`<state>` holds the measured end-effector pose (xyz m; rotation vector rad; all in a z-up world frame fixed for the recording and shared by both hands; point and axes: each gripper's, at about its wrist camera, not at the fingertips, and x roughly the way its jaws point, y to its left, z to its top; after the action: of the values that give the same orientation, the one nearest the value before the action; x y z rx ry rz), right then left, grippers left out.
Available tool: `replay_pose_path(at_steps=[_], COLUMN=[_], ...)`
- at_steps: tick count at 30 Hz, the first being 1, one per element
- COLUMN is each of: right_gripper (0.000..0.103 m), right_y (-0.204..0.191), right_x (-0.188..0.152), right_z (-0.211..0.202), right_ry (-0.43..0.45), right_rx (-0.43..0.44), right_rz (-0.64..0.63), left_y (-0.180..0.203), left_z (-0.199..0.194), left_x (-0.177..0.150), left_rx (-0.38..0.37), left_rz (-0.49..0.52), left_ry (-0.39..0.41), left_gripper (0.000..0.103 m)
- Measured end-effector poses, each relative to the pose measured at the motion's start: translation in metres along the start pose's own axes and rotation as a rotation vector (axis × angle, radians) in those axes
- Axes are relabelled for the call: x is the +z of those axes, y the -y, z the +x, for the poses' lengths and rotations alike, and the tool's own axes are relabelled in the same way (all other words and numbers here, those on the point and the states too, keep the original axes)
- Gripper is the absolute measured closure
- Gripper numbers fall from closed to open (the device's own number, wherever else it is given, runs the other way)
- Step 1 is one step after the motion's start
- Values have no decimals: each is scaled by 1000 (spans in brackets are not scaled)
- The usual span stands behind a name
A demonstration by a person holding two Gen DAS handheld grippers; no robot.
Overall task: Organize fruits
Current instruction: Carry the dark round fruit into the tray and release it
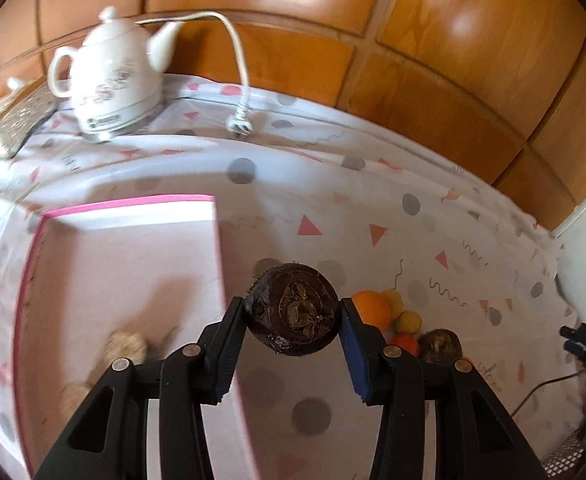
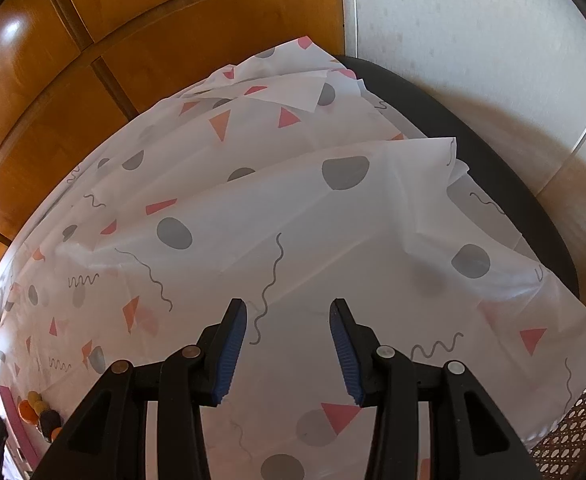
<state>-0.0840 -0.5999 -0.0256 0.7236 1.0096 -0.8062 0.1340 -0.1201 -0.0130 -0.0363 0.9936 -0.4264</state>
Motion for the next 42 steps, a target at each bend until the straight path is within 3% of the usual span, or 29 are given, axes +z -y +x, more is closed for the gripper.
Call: replay_pose_path(at_steps=[6, 11, 14, 17, 23, 33, 42], right_gripper=[59, 59, 59, 59, 59, 59, 59], right_y=[5, 9, 8, 6, 7, 3, -2], right_x=[-1, -2, -3, -5, -5, -7, -8], right_z=[-4, -6, -5, -5, -1, 4, 5], right_ry=[12, 14, 10, 9, 2, -12, -21], right_rx=[3, 7, 8, 1, -37, -60, -53], right_rz=[26, 56, 55, 43, 42, 17, -9], left_y=[-49, -111, -146, -168, -165, -162, -151], left_z=[-46, -81, -89, -87, -63, -15, -31], left_x=[-20, -41, -52, -56, -45, -17, -30], left_rx=[22, 86, 112, 83, 40, 127, 180], left_rz=[-124, -295, -403, -489, -481, -414, -370], left_ry=[55, 105, 113, 107, 88, 41, 66], left_gripper=[56, 56, 56, 56, 56, 57, 48])
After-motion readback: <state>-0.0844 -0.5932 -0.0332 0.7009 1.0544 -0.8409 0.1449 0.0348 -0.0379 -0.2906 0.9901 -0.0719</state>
